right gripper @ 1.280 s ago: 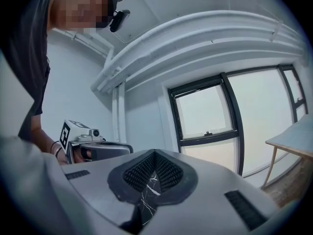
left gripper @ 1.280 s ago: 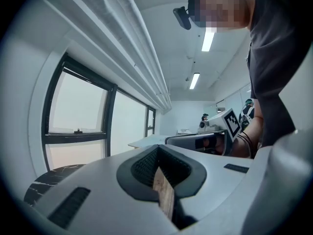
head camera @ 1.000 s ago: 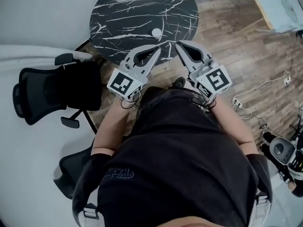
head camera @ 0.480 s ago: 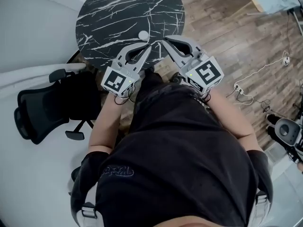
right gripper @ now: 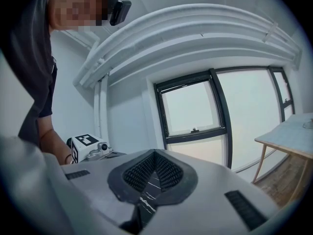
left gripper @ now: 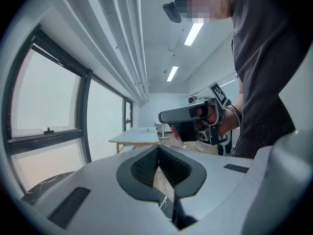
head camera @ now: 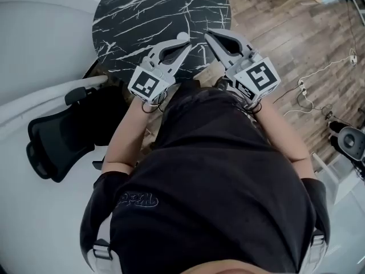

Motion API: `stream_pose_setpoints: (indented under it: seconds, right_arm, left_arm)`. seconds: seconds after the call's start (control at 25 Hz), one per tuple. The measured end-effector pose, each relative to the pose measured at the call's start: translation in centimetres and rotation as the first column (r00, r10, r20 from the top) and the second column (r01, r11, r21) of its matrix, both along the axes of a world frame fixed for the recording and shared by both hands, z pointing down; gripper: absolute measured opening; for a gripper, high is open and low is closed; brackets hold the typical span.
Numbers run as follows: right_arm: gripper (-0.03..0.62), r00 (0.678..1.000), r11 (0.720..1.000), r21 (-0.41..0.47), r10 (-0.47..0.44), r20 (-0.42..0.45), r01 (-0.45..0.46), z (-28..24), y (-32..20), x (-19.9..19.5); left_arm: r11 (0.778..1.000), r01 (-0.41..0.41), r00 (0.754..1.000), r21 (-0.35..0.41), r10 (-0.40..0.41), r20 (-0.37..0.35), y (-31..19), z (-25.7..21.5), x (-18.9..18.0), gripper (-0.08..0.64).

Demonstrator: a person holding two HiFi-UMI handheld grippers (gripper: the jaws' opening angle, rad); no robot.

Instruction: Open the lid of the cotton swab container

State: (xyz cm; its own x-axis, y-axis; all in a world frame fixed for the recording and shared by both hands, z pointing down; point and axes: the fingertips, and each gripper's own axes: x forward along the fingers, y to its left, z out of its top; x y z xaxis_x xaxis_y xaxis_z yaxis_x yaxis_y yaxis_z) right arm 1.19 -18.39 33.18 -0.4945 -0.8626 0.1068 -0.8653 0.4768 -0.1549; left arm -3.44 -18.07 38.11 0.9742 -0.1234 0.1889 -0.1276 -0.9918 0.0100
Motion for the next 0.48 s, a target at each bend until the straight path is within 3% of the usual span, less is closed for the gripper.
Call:
stream_pose_setpoints:
  seconds: [0.48]
  right_arm:
    - [0.02,0.993,0.988,-0.104,0.113,-0.017,-0.114,2.7,-3.4,-2.3]
  left_arm:
    - [0.989,-0.147,0.988,0.012,0.146,0.051,-3.6,4.5,-2.9,0.087]
